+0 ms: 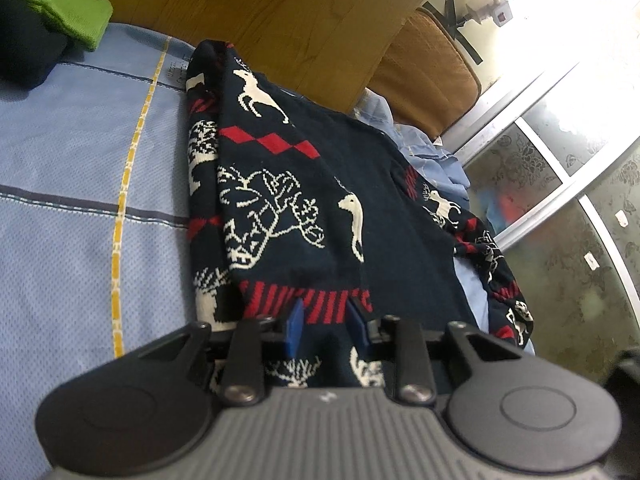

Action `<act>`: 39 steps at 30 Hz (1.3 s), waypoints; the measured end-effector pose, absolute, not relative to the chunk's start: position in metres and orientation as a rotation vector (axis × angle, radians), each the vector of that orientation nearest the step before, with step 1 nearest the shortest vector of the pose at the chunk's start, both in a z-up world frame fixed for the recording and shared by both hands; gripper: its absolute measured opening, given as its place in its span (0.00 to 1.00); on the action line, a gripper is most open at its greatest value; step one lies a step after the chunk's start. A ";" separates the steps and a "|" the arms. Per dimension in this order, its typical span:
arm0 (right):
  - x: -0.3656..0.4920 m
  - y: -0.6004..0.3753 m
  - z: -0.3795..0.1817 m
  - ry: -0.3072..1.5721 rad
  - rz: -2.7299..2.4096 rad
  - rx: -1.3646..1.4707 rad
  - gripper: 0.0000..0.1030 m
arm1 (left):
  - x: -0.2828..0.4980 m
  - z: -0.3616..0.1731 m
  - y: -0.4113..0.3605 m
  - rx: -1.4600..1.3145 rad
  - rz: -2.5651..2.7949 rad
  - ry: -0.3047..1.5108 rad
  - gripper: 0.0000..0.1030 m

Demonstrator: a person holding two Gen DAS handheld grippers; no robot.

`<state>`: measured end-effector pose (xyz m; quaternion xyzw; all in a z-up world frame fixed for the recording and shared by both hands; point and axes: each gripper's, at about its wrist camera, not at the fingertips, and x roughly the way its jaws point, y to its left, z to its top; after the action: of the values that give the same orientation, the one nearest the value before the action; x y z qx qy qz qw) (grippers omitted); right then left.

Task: Fold small clothes

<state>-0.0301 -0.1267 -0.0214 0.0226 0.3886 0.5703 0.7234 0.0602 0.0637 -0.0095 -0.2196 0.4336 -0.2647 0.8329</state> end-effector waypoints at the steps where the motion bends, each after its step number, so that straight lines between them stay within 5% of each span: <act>1: -0.025 -0.127 -0.035 0.920 1.198 0.045 0.10 | 0.060 -0.010 0.064 -0.464 -0.562 0.918 0.25; 11: -0.027 -0.123 -0.004 0.784 1.278 0.111 0.17 | 0.060 -0.010 0.062 -0.462 -0.559 0.914 0.25; 13: -0.034 -0.107 -0.013 0.816 1.295 0.027 0.32 | 0.060 -0.010 0.062 -0.461 -0.556 0.915 0.25; 14: -0.038 -0.098 -0.019 0.827 1.282 -0.036 0.50 | 0.060 -0.010 0.062 -0.459 -0.555 0.916 0.25; 15: -0.042 -0.090 -0.025 0.823 1.264 -0.110 0.53 | 0.060 -0.010 0.062 -0.456 -0.556 0.918 0.25; 17: -0.050 -0.087 -0.030 0.766 1.278 -0.192 0.52 | 0.061 -0.010 0.061 -0.451 -0.557 0.919 0.25; 19: -0.051 -0.081 -0.031 0.749 1.258 -0.239 0.16 | 0.061 -0.010 0.062 -0.456 -0.559 0.919 0.25; 20: -0.045 -0.080 -0.031 0.772 1.246 -0.226 0.07 | 0.061 -0.010 0.062 -0.460 -0.560 0.919 0.25; 26: -0.036 -0.083 -0.046 0.878 1.288 -0.042 0.07 | 0.060 -0.011 0.064 -0.464 -0.566 0.915 0.25; 31: -0.019 -0.108 -0.052 0.990 1.307 0.188 0.18 | 0.059 -0.007 0.063 -0.457 -0.553 0.928 0.26; 37: -0.009 -0.207 -0.015 0.729 0.998 0.348 0.18 | 0.057 0.025 0.060 -0.426 -0.554 0.830 0.34; 39: -0.012 -0.254 -0.001 0.606 0.805 0.391 0.28 | 0.060 0.028 0.052 -0.404 -0.568 0.828 0.34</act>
<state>-0.0118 -0.2539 -0.0011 0.1860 0.2884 0.3832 0.8575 0.0604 0.0524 0.0277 -0.1925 0.3942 -0.2703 0.8570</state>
